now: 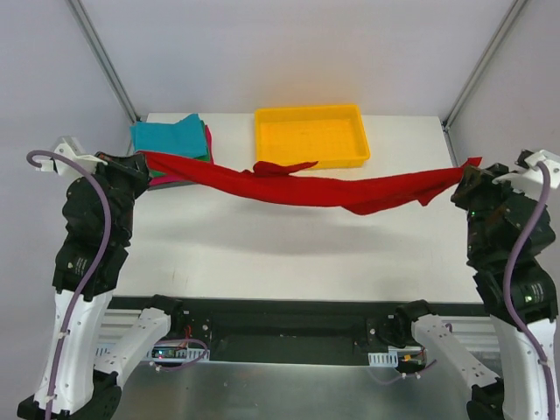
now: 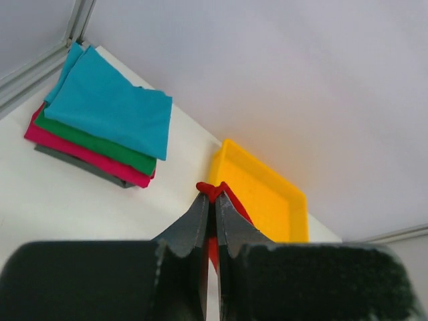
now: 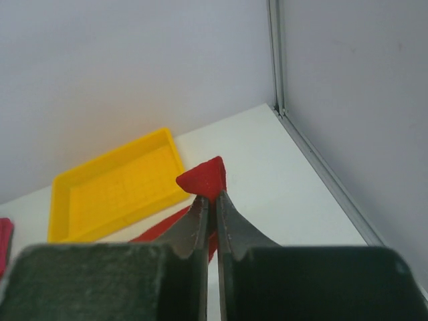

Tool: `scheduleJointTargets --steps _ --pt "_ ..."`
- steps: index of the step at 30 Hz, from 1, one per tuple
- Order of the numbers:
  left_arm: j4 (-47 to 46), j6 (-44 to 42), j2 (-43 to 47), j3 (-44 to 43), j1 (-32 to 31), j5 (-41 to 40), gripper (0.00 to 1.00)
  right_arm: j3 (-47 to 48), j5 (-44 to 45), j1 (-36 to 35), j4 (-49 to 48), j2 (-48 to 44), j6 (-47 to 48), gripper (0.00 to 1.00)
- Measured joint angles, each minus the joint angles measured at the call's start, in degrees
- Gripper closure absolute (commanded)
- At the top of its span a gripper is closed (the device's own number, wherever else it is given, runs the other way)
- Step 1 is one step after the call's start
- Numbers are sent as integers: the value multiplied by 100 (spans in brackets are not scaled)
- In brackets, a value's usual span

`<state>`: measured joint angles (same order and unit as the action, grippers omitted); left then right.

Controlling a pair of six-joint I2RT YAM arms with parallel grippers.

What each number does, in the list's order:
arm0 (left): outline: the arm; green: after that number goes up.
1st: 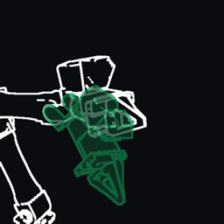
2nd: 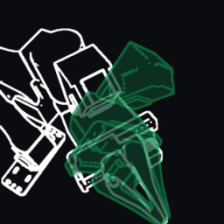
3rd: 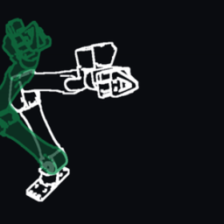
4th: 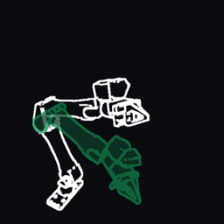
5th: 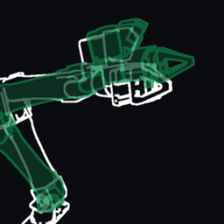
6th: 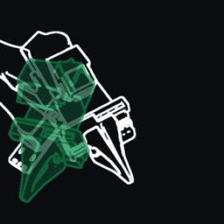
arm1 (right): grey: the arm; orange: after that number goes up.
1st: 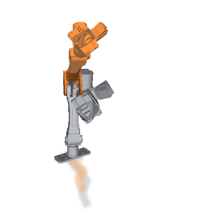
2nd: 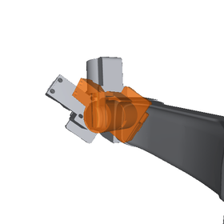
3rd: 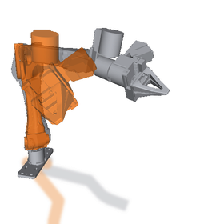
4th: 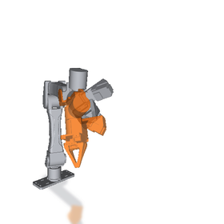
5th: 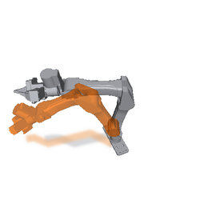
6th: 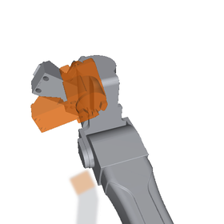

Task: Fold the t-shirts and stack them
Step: Flatten out the tshirt

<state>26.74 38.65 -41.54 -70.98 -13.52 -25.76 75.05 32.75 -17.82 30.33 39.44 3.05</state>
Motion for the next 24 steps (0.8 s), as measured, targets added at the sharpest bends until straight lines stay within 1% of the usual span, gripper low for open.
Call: scheduleJointTargets --steps 5,8,10,13,14,15,17,19,20,21,22,24 --pt "133 -173 -37 -254 0 11 100 278 -129 2 210 -170 17 99" --pt "291 -284 -328 -492 0 15 100 291 -151 2 345 -162 20 99" --pt "291 -369 -688 -684 0 15 100 170 -131 2 372 -144 17 99" --pt "243 -496 -1569 -1019 22 -13 100 -280 -39 9 358 -39 -39 99" --pt "240 -546 -1987 -1169 59 -9 100 -498 -7 13 358 46 -81 99" --pt "229 -603 -2468 -1349 92 0 98 -728 13 26 361 173 -146 99" --pt "166 -734 -3532 -1777 162 44 71 -1161 22 96 363 538 -284 99" --pt "131 -879 -4666 -2210 195 254 40 -1556 0 208 374 984 -435 99" --pt "142 -916 -5110 -2350 199 354 28 -1762 -24 278 369 1250 -514 99" --pt "184 -903 -5615 -2437 201 507 21 -1956 -57 343 376 1493 -584 99" --pt "256 -911 -5884 -2424 201 603 15 -2131 -90 404 382 1685 -640 99" --pt "446 -809 -6153 -2098 199 868 11 -2396 -168 509 385 1860 -726 98"
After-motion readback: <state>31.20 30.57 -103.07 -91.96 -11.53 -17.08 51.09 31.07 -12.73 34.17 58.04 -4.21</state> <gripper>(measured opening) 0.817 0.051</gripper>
